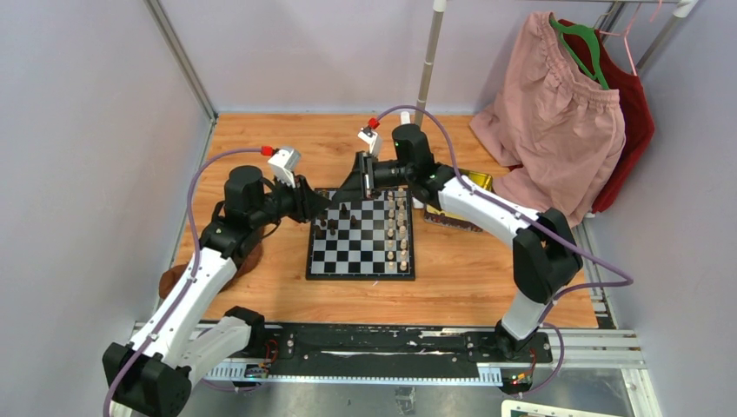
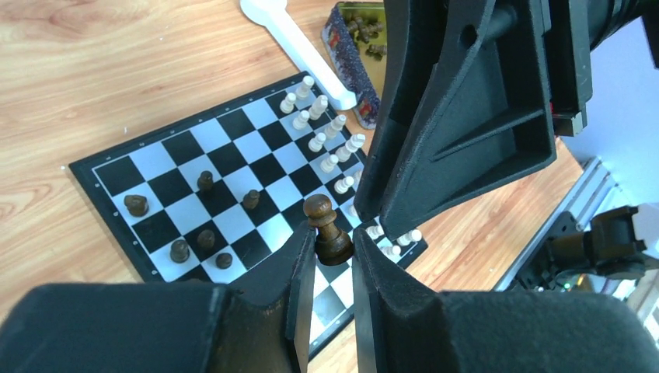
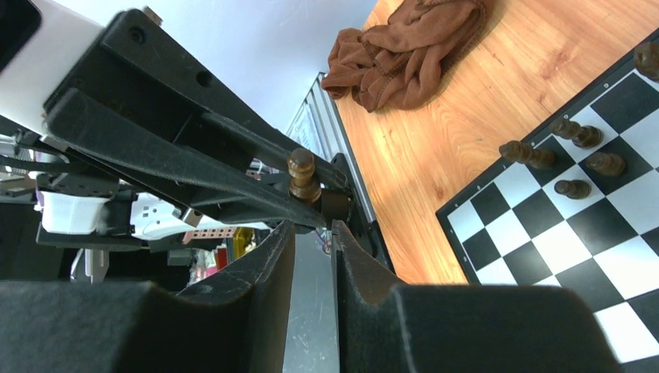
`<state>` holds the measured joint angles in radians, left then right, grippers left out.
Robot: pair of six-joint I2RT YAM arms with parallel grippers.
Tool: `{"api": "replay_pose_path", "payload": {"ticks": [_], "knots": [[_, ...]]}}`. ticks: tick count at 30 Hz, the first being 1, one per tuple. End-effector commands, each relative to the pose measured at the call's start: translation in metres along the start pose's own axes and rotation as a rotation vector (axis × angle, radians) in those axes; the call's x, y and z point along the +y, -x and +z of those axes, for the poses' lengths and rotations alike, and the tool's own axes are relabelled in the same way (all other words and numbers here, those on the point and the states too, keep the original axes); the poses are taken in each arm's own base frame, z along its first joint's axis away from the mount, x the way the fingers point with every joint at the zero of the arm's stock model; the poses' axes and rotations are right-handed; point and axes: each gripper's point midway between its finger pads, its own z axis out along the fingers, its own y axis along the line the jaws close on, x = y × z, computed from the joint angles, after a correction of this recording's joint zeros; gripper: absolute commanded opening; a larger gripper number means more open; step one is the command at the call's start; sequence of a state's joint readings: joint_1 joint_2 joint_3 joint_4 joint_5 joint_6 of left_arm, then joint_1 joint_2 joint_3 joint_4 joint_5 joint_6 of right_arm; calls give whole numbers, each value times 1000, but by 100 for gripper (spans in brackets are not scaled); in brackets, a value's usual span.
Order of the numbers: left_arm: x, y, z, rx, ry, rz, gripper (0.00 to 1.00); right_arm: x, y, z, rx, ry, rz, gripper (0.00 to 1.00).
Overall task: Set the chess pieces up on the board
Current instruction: Pick up the chess piece from the storage box.
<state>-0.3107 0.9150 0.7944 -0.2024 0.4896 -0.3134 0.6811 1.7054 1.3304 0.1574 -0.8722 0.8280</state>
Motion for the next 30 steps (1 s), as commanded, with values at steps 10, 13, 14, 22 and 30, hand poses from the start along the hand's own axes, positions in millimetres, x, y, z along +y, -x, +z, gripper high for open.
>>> {"api": "replay_pose_path", "payload": {"ticks": [10, 13, 14, 22, 30], "knots": [[3, -6, -18, 97, 11, 216, 0, 22, 0, -12, 88, -61, -126, 29], [2, -10, -18, 103, 5, 233, 0, 19, 5, -10, 98, -84, -132, 29], [2, -13, -17, 110, 4, 238, 0, 18, 5, -9, 106, -91, -128, 29], [-1, -18, -10, 147, -5, 262, 0, 4, 3, 2, 173, -125, -86, 29], [-6, -17, -4, 159, -21, 267, 0, -4, -3, 9, 206, -134, -63, 29]]}}
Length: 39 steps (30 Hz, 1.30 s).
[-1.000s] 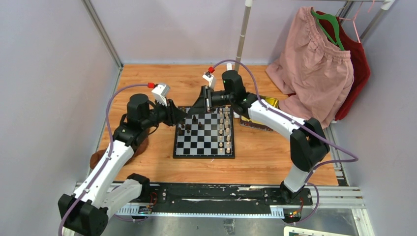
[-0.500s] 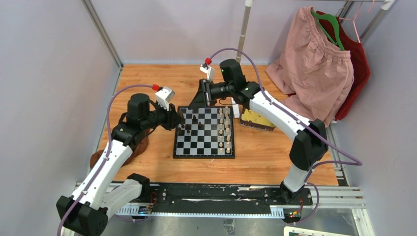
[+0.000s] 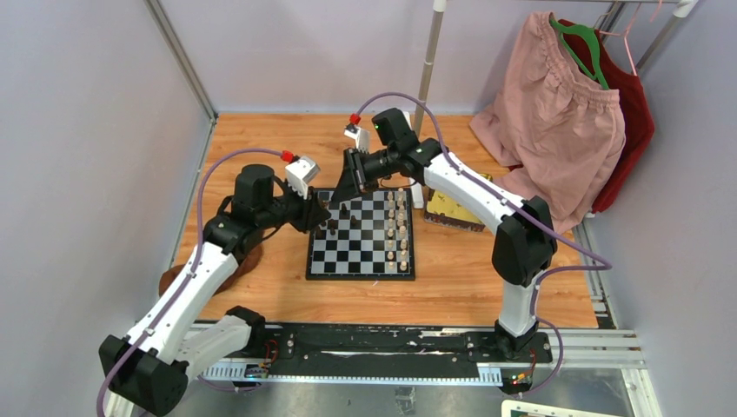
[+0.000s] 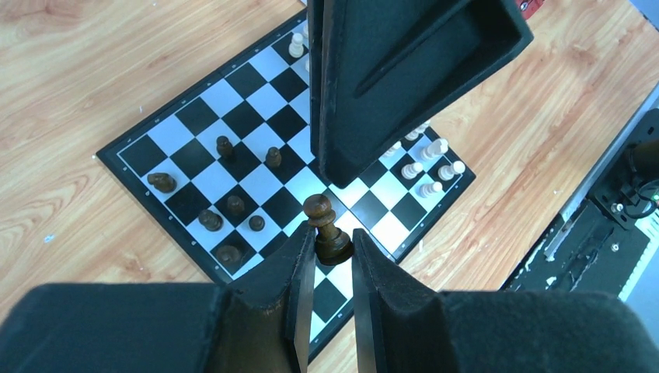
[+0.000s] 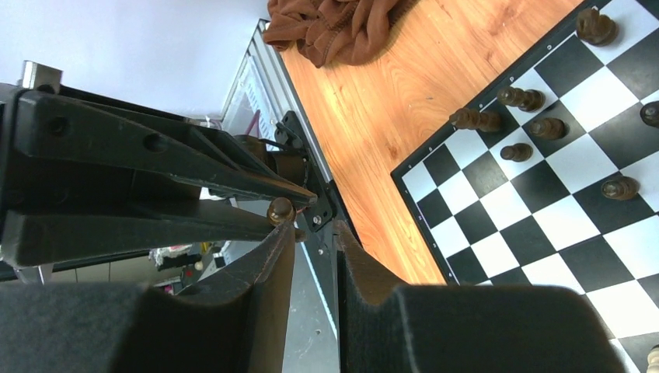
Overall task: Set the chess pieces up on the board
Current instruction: Pick up the chess piece from the storage box.
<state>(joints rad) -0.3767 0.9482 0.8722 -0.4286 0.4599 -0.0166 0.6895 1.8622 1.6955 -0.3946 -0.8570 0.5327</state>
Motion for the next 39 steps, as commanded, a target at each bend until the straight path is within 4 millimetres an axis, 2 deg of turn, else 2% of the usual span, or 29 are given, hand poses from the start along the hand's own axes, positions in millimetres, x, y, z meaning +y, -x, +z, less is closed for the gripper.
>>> {"api": "replay_pose_path", "payload": {"ticks": [1, 11, 30, 33, 37, 39], "knots": [[-4, 12, 0, -15, -11, 30, 0, 14, -2, 3, 25, 14, -28, 29], [-4, 11, 6, 1, -22, 51, 0, 18, -1, 7, 38, 26, -28, 29], [-9, 13, 11, 7, -46, 59, 0, 14, -10, 17, 71, 30, -18, 28], [-10, 11, 12, 11, -49, 58, 0, 14, -11, 17, 75, 31, -16, 20], [-9, 11, 13, 15, -44, 56, 0, 13, -14, 18, 84, 30, -8, 2], [-7, 11, 13, 14, -33, 54, 0, 12, -14, 18, 85, 28, -11, 0]]}}
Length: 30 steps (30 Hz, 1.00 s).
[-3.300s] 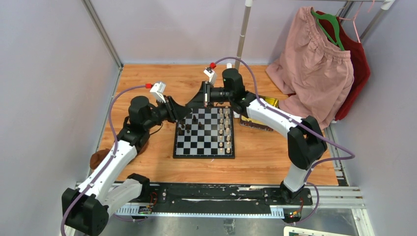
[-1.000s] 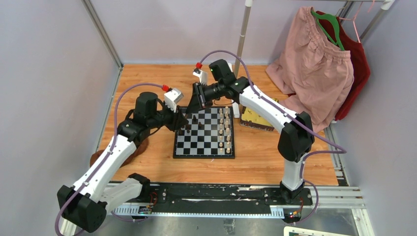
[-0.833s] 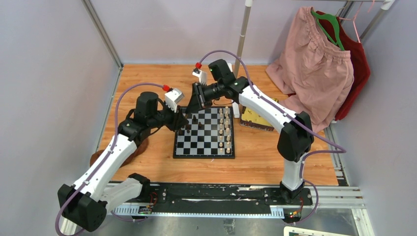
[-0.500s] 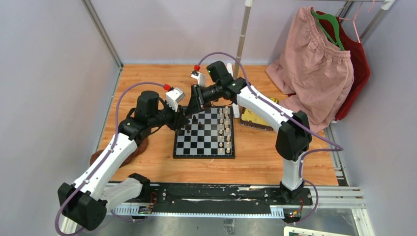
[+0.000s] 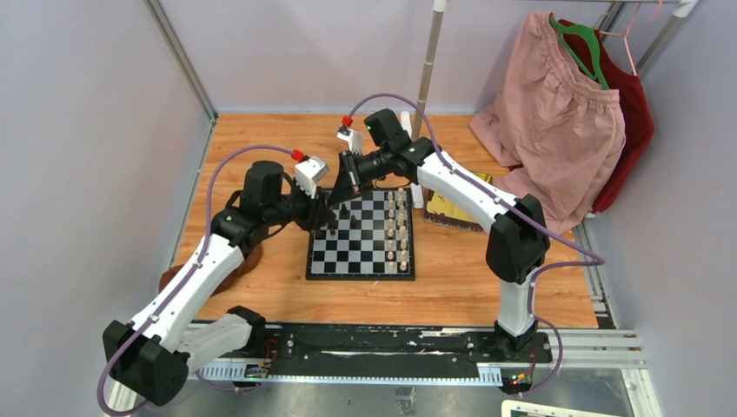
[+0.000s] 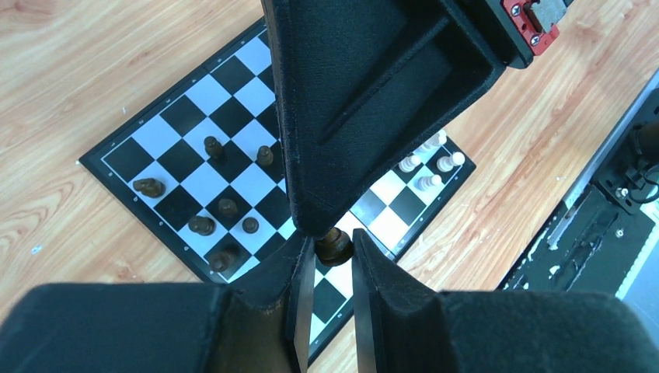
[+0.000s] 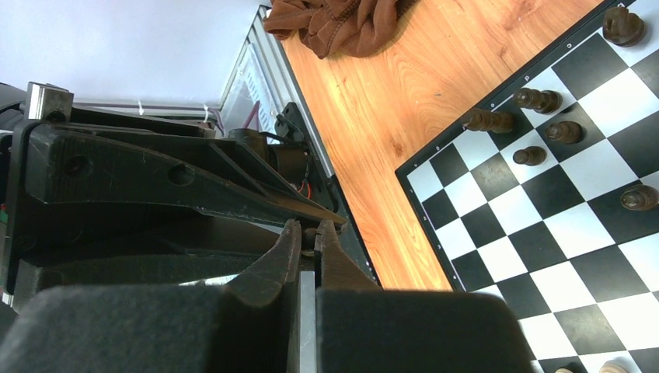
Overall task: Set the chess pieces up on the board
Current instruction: Pick up the chess piece from the storage box, then place the chess piece on the chessboard.
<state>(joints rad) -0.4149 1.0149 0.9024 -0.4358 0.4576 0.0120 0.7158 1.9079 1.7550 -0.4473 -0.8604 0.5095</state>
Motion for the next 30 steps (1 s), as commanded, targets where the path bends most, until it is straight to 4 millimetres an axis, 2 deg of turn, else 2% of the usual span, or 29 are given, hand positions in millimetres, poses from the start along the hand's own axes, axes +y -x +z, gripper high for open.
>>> {"api": "replay_pose_path", "payload": {"ticks": [1, 3, 11, 15, 20, 24, 30], "knots": [[0, 15, -1, -31, 9, 26, 0, 9, -9, 6, 40, 23, -7, 0], [4, 14, -1, -30, 35, 14, 3, 9, -10, 6, 40, 18, -9, 0], [16, 19, -10, -65, 142, -59, 57, 9, -7, 2, 19, -4, -54, 0], [21, 20, -18, -79, 194, -82, 77, 10, -2, 0, 4, -12, -80, 0], [25, 20, -27, -89, 243, -106, 84, 9, 4, -1, -14, -24, -109, 0], [25, 22, -33, -101, 260, -129, 84, 5, 7, -1, -25, -46, -134, 0], [33, 25, -46, -148, 341, -209, 85, -15, 4, 1, -31, -118, -189, 0]]}}
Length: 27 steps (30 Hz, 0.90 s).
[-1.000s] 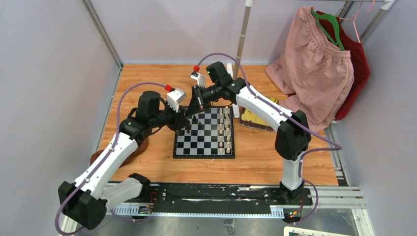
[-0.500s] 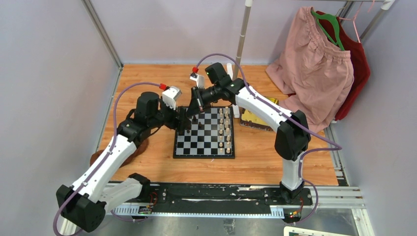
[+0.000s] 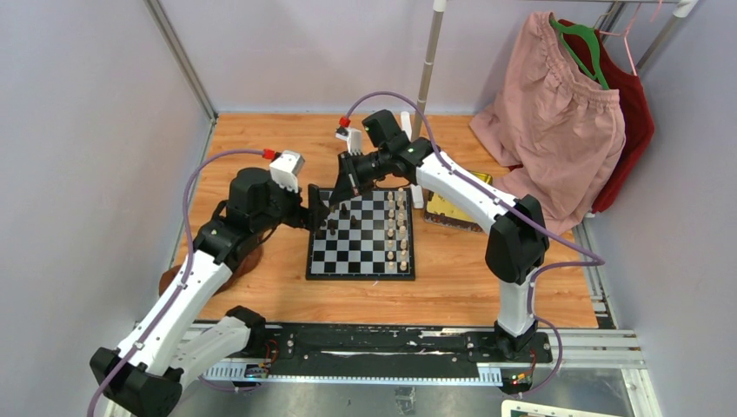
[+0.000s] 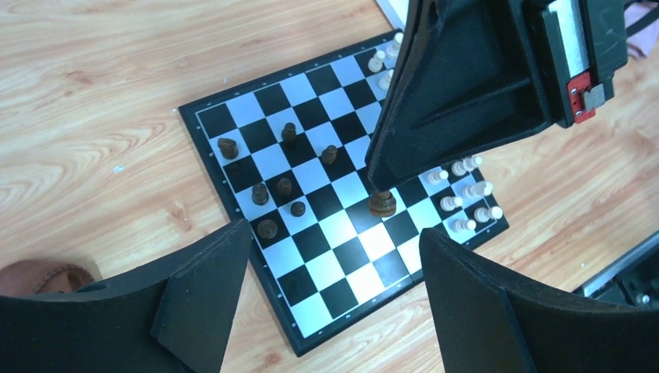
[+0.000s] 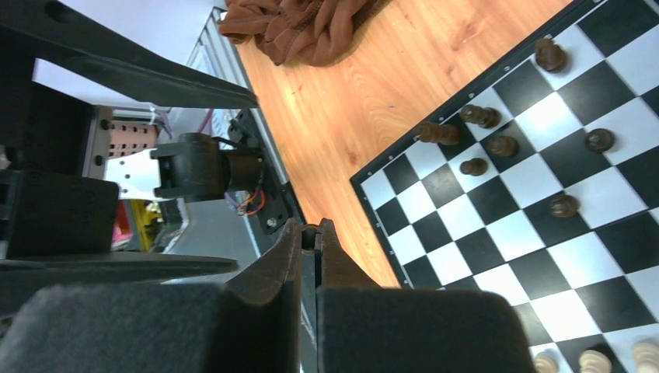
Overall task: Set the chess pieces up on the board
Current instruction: Place the chess piece on the chessboard.
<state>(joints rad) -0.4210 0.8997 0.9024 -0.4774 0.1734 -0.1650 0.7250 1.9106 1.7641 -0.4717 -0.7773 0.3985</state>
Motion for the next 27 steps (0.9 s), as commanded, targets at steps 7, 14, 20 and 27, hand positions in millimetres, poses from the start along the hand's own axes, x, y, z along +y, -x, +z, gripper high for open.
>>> {"api": "replay_pose_path", "payload": {"ticks": [7, 14, 20, 27], "knots": [[18, 18, -20, -89, 135, -168, 84, -31, 1, 9, -10, -153, -174, 0], [24, 16, -27, -109, 189, -249, 83, -48, -27, 24, 67, -275, -289, 0], [33, 16, -35, -140, 248, -292, 83, -61, -55, 37, 72, -371, -399, 0], [43, 14, -56, -206, 320, -373, 82, -69, -62, 43, -51, -422, -518, 0]]}}
